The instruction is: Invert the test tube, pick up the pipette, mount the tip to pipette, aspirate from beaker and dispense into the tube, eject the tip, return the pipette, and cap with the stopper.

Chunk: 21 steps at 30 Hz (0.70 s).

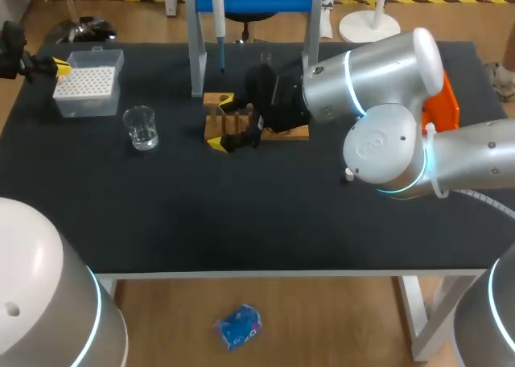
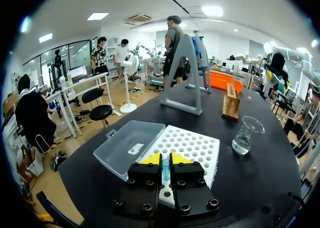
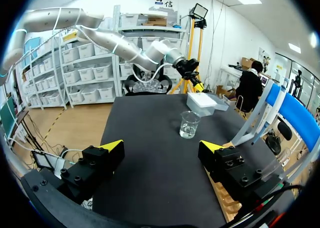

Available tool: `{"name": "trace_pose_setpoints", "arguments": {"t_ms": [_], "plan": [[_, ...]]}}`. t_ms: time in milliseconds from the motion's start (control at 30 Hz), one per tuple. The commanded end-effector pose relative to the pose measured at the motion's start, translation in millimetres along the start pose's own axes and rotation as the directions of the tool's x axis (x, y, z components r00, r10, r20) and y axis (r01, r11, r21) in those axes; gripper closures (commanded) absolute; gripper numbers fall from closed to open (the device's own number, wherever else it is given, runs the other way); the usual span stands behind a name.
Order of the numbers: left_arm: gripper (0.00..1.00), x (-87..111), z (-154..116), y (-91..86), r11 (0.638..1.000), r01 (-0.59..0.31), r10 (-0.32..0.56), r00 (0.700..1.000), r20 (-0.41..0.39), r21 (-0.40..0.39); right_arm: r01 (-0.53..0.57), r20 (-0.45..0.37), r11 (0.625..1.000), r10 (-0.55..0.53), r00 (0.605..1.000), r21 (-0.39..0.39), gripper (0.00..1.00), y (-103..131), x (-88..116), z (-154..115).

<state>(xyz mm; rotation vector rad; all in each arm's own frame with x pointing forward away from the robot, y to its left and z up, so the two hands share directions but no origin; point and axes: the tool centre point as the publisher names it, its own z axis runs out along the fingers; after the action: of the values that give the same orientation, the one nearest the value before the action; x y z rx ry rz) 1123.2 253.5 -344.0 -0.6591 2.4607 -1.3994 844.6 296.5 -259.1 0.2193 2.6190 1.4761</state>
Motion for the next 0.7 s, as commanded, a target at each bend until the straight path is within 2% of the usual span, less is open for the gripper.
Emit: {"name": "trace_pose_setpoints", "arguments": {"t_ms": [33, 700], "plan": [[1.0, 1.7, -3.0, -3.8, 1.0, -0.001, 0.001, 1.0, -0.002, -0.006, -0.001, -0.002, 1.0, 0.001, 1.0, 0.002, 0.0, 0.4, -0.1, -1.0], [1.0, 5.5, -16.4, -29.9, 0.999, -0.031, 0.031, 0.999, 0.014, -0.021, -0.001, -0.002, 1.0, 0.001, 1.0, 0.002, 0.0, 0.4, -0.1, -1.0]]}}
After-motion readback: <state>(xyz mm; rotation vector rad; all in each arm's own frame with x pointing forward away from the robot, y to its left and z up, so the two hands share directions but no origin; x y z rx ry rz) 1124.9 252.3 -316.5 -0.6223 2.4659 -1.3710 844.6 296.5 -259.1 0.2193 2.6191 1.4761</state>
